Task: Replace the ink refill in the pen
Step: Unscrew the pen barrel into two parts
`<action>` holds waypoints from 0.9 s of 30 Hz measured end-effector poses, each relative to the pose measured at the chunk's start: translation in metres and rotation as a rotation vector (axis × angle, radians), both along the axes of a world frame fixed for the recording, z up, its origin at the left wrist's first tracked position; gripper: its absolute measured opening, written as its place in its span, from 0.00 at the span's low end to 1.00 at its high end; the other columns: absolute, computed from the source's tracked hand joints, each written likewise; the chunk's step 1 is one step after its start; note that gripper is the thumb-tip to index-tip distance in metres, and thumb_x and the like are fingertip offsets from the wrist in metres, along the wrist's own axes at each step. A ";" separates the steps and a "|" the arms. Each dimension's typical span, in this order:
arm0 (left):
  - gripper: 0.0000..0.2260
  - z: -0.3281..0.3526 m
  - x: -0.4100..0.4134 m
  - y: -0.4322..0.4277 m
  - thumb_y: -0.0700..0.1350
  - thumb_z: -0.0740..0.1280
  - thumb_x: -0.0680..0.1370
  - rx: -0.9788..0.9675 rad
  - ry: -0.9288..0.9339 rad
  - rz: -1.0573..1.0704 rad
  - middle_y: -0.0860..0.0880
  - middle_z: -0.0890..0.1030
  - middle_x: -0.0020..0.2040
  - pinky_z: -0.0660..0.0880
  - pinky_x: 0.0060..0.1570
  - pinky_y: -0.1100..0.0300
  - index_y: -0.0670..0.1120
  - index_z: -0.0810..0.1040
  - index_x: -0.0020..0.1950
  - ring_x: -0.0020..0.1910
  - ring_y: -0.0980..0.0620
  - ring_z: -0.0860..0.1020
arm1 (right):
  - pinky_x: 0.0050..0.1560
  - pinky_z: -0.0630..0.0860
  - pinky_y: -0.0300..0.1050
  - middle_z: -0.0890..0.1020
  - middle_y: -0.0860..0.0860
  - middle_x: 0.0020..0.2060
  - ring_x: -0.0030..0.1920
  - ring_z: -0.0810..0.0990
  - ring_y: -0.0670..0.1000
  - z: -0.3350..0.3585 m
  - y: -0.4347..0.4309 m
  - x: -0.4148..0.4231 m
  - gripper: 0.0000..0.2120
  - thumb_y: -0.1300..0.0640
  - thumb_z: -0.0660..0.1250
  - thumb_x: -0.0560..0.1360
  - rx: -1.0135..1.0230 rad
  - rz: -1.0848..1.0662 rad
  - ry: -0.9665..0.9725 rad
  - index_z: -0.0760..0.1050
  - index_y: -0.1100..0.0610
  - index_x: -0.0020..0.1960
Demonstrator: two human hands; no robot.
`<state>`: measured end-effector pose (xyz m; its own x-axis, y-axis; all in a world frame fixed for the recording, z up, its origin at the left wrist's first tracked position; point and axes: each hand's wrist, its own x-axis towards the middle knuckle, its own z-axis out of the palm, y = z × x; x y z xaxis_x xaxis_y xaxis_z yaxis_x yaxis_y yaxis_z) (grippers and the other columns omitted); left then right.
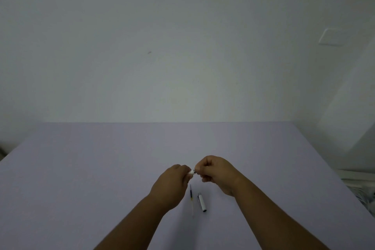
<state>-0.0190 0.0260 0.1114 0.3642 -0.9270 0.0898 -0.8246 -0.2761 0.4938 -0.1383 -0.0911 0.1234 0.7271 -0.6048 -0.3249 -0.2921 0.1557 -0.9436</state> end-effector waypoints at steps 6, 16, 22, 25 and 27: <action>0.13 0.001 0.000 0.000 0.49 0.55 0.82 -0.016 0.002 0.019 0.48 0.79 0.51 0.66 0.44 0.64 0.46 0.75 0.57 0.43 0.56 0.69 | 0.38 0.79 0.39 0.80 0.53 0.36 0.35 0.77 0.48 0.003 0.004 0.001 0.12 0.51 0.68 0.75 0.075 0.001 0.014 0.78 0.60 0.45; 0.13 0.002 -0.002 0.004 0.49 0.55 0.81 -0.019 -0.004 0.031 0.51 0.74 0.45 0.66 0.44 0.64 0.46 0.75 0.56 0.43 0.55 0.70 | 0.37 0.78 0.38 0.81 0.52 0.36 0.35 0.77 0.47 0.004 0.006 -0.002 0.15 0.51 0.68 0.75 0.054 -0.008 0.016 0.79 0.64 0.50; 0.13 0.003 -0.004 0.005 0.50 0.55 0.81 -0.017 0.004 0.033 0.48 0.79 0.51 0.66 0.45 0.64 0.47 0.75 0.58 0.44 0.55 0.70 | 0.47 0.78 0.41 0.80 0.53 0.45 0.44 0.79 0.49 0.004 0.007 -0.005 0.09 0.68 0.67 0.73 0.058 0.010 -0.098 0.77 0.56 0.48; 0.13 0.003 -0.004 0.005 0.49 0.55 0.81 -0.033 -0.001 0.033 0.49 0.78 0.50 0.66 0.44 0.64 0.46 0.75 0.57 0.44 0.55 0.70 | 0.41 0.79 0.40 0.81 0.53 0.40 0.37 0.79 0.48 0.007 0.010 -0.005 0.09 0.53 0.68 0.75 0.046 0.018 0.003 0.79 0.60 0.47; 0.13 0.004 -0.005 0.005 0.49 0.55 0.81 -0.032 -0.004 0.031 0.49 0.78 0.49 0.66 0.44 0.64 0.46 0.75 0.57 0.44 0.55 0.70 | 0.39 0.78 0.39 0.80 0.53 0.37 0.35 0.78 0.47 0.006 0.010 -0.006 0.07 0.56 0.67 0.75 -0.013 -0.002 0.022 0.78 0.60 0.46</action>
<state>-0.0242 0.0313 0.1151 0.3920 -0.9120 0.1210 -0.8179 -0.2852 0.4996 -0.1438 -0.0806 0.1297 0.7185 -0.6104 -0.3333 -0.3130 0.1442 -0.9387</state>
